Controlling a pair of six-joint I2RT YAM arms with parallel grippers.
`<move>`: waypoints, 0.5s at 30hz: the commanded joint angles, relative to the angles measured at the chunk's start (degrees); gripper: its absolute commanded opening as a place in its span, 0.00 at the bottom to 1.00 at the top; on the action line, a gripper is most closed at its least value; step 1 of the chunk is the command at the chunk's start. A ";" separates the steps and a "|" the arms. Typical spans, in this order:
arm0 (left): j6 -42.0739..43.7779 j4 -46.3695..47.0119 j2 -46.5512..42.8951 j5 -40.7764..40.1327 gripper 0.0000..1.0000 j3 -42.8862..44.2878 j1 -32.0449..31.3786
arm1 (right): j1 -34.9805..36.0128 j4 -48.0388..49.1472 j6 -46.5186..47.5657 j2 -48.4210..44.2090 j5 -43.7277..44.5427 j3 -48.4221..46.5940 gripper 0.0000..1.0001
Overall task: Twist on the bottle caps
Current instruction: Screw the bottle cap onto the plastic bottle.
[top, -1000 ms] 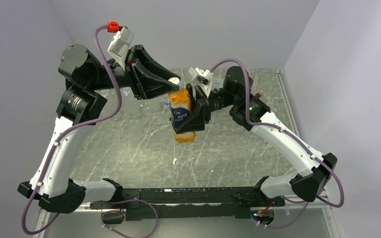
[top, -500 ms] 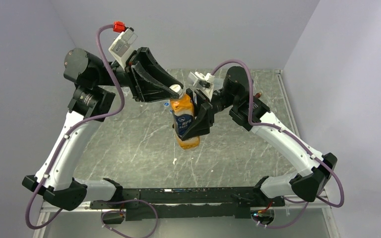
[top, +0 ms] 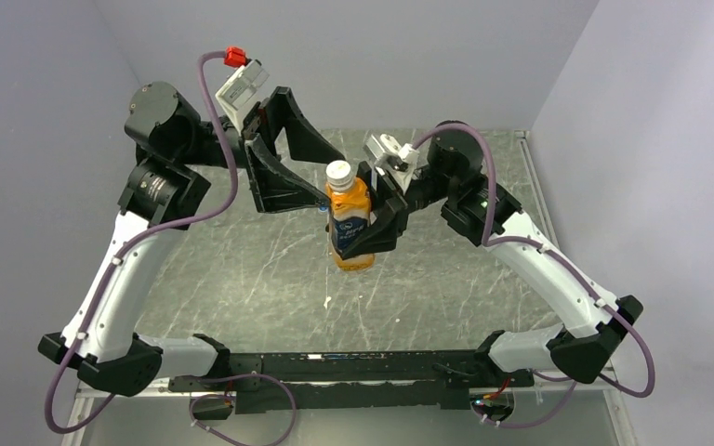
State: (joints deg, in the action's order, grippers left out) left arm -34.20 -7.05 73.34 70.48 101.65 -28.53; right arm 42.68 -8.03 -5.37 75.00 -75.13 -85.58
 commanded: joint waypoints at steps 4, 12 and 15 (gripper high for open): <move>11.32 -12.43 -4.19 -11.36 0.95 3.18 -0.12 | -0.14 -4.79 7.14 -2.50 12.78 -1.14 0.00; 18.32 -21.10 -6.85 -28.78 0.90 2.58 -0.12 | 0.19 -2.38 5.46 -4.38 39.78 2.42 0.00; 19.14 -22.11 -7.19 -36.63 0.94 2.62 -0.12 | 0.81 -2.23 5.45 -4.21 46.88 2.86 0.00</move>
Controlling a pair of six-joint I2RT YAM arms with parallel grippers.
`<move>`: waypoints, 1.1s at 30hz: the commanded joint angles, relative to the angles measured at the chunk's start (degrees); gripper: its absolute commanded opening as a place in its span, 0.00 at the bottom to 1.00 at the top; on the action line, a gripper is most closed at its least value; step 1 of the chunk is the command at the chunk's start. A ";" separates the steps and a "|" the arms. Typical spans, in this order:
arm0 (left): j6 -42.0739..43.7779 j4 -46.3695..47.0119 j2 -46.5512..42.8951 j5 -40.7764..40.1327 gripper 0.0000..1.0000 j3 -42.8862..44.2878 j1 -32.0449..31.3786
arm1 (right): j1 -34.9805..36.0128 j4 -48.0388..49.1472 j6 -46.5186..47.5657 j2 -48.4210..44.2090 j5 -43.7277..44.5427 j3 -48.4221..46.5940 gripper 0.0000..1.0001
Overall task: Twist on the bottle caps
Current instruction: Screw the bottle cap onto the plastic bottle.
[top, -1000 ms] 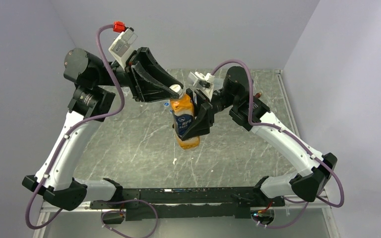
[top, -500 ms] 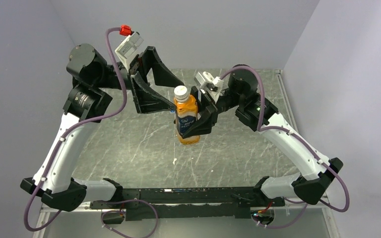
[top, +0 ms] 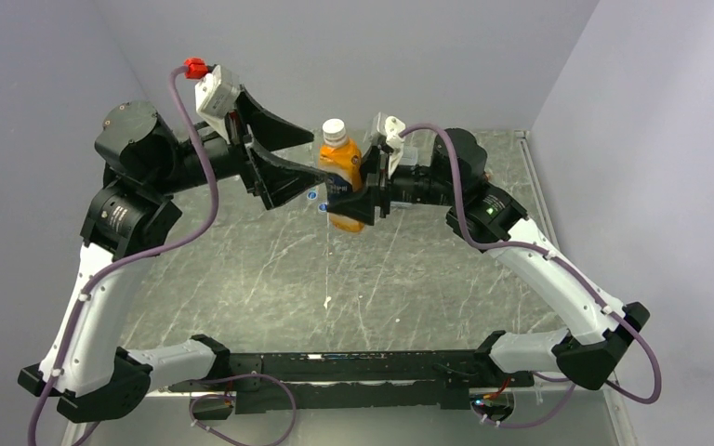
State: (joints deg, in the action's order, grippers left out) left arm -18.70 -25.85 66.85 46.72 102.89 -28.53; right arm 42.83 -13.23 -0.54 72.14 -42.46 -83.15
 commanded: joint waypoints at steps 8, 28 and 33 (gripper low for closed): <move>1.24 -0.13 1.77 -27.29 0.97 2.86 -0.12 | 5.23 3.18 0.62 1.51 33.78 -0.73 0.00; 2.06 -2.36 8.12 -39.61 0.85 7.48 -1.84 | 9.37 2.65 0.62 9.00 46.62 -5.99 0.00; 2.16 -1.53 9.18 -38.72 0.81 7.58 -2.74 | 9.70 1.98 0.74 10.01 47.00 -7.11 0.00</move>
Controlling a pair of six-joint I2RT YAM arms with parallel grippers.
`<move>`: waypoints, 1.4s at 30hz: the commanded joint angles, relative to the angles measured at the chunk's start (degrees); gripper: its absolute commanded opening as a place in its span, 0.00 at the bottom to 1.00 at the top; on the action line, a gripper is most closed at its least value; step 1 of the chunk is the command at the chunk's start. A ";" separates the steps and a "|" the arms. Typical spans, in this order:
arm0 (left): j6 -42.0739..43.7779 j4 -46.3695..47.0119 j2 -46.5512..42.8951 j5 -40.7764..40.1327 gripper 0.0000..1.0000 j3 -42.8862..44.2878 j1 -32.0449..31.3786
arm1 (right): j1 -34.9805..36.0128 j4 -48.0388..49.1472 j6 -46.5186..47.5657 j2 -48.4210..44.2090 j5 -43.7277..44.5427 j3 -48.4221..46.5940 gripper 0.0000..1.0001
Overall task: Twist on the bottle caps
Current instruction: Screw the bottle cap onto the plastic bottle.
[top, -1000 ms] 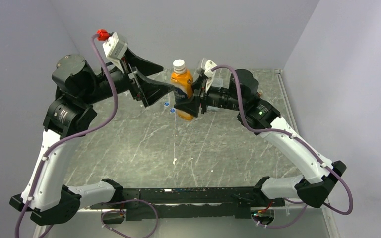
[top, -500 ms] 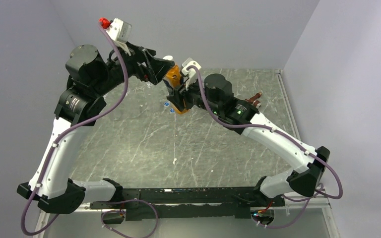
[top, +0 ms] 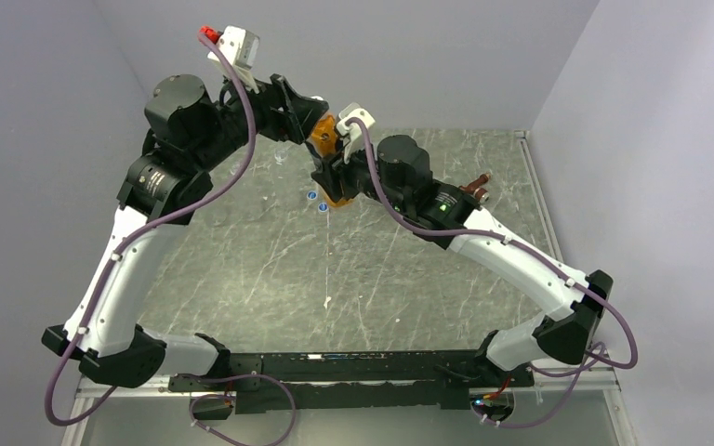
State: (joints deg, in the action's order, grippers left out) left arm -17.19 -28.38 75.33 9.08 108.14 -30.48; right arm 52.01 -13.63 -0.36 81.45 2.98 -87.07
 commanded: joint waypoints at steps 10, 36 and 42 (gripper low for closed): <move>0.58 0.64 2.29 -0.56 0.69 3.23 -1.64 | 0.73 1.85 0.97 1.08 2.07 -3.55 0.00; 1.37 -0.89 1.39 9.19 0.09 1.39 -1.86 | -2.50 -0.12 2.24 -0.84 -22.44 -4.25 0.00; 1.72 2.02 -1.63 20.64 0.05 -1.86 -1.85 | -8.29 7.15 -3.37 -4.74 -47.09 -0.29 0.00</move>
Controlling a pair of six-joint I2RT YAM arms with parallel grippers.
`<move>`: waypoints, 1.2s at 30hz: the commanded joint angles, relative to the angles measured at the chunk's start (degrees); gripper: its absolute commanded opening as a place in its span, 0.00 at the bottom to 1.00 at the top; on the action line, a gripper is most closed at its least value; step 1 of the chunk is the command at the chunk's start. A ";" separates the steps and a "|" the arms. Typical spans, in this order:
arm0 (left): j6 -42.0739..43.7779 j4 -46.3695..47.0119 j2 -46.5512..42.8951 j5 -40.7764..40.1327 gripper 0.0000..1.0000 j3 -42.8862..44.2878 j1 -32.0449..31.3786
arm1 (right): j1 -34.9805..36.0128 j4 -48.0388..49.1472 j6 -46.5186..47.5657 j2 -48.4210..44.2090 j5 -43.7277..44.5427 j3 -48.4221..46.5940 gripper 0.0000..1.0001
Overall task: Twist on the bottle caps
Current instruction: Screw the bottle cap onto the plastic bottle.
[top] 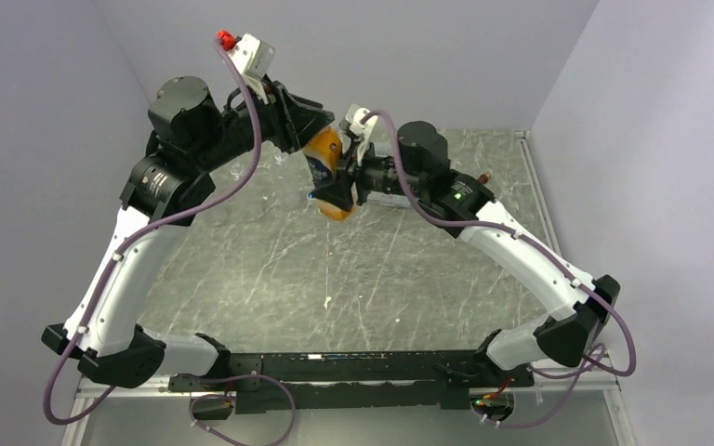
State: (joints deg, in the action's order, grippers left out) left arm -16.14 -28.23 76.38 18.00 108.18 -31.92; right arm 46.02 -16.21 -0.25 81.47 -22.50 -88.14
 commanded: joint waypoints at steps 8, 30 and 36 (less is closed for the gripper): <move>-2.49 7.58 -4.77 29.91 0.02 -4.20 -0.25 | -5.91 25.97 -14.94 -6.89 -45.57 4.61 0.00; -20.94 30.60 -2.24 58.04 0.27 -6.28 0.01 | -4.71 32.57 -21.09 -5.97 -60.33 2.31 0.00; -11.94 19.74 -4.41 51.53 0.94 -4.09 0.64 | -4.80 24.21 -14.50 -6.40 -58.58 1.07 0.00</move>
State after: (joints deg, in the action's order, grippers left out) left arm -33.91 0.23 73.63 70.28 102.02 -31.92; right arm 41.43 10.44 -21.85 77.76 -82.56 -83.05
